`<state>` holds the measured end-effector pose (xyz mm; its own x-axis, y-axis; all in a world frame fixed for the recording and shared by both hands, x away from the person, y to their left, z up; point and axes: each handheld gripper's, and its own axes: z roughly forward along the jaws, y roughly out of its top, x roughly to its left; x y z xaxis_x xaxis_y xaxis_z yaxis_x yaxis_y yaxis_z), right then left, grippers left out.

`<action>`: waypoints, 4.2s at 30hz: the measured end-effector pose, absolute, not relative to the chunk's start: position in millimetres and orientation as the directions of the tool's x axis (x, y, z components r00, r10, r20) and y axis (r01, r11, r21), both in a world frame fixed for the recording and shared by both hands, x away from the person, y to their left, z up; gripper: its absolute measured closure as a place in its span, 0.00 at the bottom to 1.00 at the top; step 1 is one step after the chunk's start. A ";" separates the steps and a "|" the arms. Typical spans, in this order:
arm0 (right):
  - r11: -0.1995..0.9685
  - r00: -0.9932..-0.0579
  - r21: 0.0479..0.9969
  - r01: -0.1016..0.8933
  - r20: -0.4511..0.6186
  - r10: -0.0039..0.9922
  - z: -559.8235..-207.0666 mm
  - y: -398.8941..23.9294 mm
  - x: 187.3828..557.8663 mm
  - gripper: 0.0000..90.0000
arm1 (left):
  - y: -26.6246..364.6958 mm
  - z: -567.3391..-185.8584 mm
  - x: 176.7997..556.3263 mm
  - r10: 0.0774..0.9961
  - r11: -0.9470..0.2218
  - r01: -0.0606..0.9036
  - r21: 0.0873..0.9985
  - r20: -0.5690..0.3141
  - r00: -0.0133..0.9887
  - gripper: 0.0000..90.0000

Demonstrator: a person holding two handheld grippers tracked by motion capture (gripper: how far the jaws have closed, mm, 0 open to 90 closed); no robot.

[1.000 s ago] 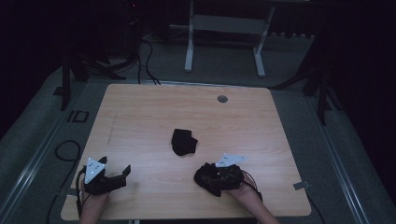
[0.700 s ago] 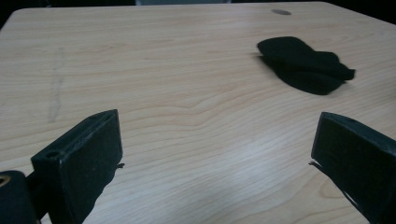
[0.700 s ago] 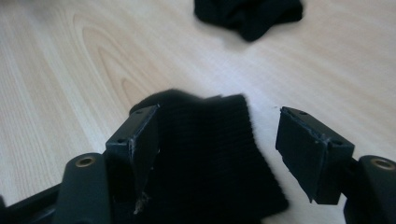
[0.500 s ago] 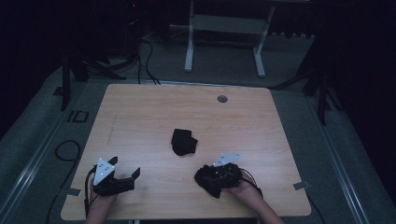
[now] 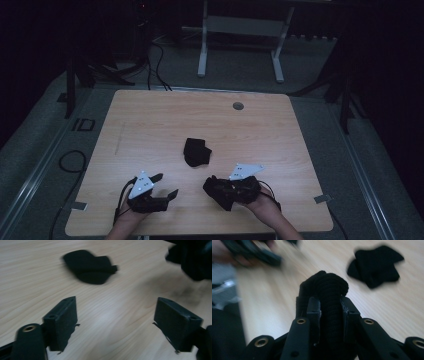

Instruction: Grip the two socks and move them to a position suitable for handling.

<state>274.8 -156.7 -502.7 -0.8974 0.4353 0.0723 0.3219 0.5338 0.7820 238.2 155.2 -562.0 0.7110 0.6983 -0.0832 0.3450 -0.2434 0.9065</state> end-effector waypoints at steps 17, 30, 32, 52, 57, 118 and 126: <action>0.493 -0.920 0.820 0.290 0.098 0.379 -482.7 -152.7 263.0 0.79 | 101.1 -531.1 241.4 0.450 -0.254 0.153 0.955 -0.023 0.893 0.61; 0.514 -0.914 0.798 0.314 0.108 0.390 -491.4 -153.9 265.7 0.79 | 94.5 -532.8 240.5 0.451 -0.301 0.177 0.937 -0.024 0.892 0.97; 0.505 -0.913 0.802 0.319 0.118 0.390 -491.3 -155.2 266.7 0.79 | 96.2 -532.6 241.5 0.445 -0.290 0.197 0.937 -0.050 0.894 0.98; 0.383 -0.829 0.866 0.322 0.062 0.556 -459.5 -203.5 279.2 0.89 | 113.1 -533.3 241.2 0.426 -0.317 0.273 0.908 -0.121 0.897 0.98; 0.388 -0.800 0.851 0.355 0.061 0.597 -471.9 -215.0 281.3 0.89 | 121.9 -533.9 246.8 0.400 -0.355 0.307 0.883 -0.153 0.904 0.98; 0.544 -0.696 0.681 0.490 -0.071 0.715 -555.6 -260.5 289.7 0.98 | 107.4 -565.6 276.6 0.585 -0.524 0.498 0.691 -0.133 0.800 1.00; 0.548 -0.717 0.675 0.495 -0.039 0.696 -554.8 -255.3 271.4 0.96 | 117.9 -564.6 289.2 0.586 -0.534 0.493 0.686 -0.120 0.801 1.00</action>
<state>271.4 -255.3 -554.8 -0.7171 0.6959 -0.0391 0.4946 0.5475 0.6750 289.2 117.9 -564.6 0.8014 0.5860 -0.1199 0.4934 -0.5344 0.6863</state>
